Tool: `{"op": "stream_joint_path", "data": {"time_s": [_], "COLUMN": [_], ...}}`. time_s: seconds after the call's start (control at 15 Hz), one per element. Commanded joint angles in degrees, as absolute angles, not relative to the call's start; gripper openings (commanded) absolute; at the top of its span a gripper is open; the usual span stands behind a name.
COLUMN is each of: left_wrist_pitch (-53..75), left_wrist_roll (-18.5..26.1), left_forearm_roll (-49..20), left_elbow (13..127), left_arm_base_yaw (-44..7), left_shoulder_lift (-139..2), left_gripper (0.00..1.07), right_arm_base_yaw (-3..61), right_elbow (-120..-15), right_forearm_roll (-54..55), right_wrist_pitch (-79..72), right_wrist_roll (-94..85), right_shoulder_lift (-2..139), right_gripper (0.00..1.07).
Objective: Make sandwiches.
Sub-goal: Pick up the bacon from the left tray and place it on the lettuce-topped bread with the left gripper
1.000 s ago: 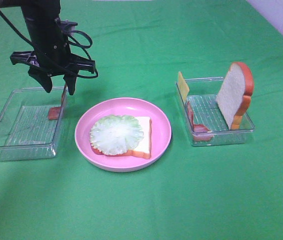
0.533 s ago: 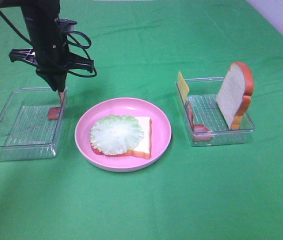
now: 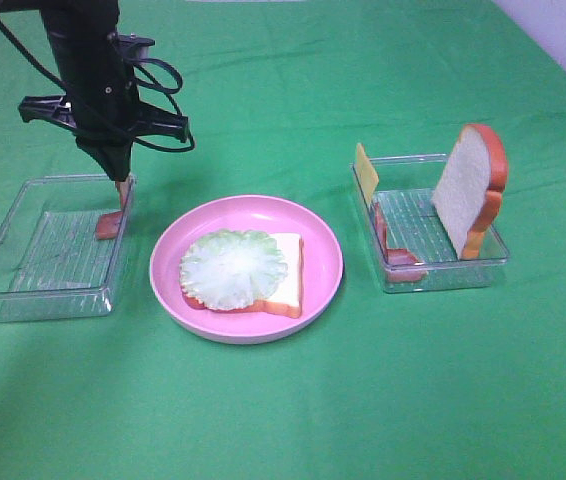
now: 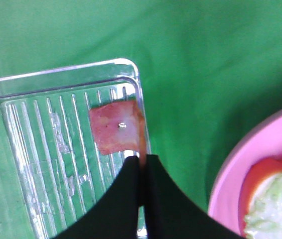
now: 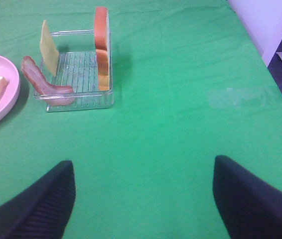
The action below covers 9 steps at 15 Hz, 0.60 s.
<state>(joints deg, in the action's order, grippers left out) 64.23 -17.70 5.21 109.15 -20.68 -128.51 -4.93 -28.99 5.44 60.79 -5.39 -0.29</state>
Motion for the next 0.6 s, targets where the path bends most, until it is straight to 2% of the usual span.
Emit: {"op": "stream_joint_path", "data": {"time_s": [0.07,0.4,0.47,0.53,0.6], "left_wrist_pitch": [64.1,63.5,63.4,64.3,64.3], "left_wrist_roll": [-16.3,-7.8,-5.4,-0.6,2.2], "left_forearm_roll": [3.2,-12.0,-16.8,-26.2,-29.9], "left_elbow": [109.1,109.1,109.1,109.1,109.1], "left_arm_base_yaw": [-20.9,-20.9,-20.9,-21.2,-21.7], "left_shoulder_lift": [-125.9,-121.2,-121.1,-121.5,-121.9], "left_gripper": [0.0,0.0,0.0,0.0,0.0], "right_arm_base_yaw": [-5.2,-5.2,-5.2,-5.2,-5.2], "right_elbow": [-29.0,-29.0,-29.0,-29.0,-29.0], "right_forearm_roll": [5.2,5.2,5.2,5.2,5.2], "right_wrist_pitch": [60.8,60.8,60.8,60.8,60.8], "right_wrist_roll": [-6.1,-6.1,-6.1,-6.1,-6.1], "right_shoulder_lift": [-1.1,-1.1,-1.1,-1.1,-1.1], "right_gripper": [0.73,0.73,0.73,0.73,0.73]}}
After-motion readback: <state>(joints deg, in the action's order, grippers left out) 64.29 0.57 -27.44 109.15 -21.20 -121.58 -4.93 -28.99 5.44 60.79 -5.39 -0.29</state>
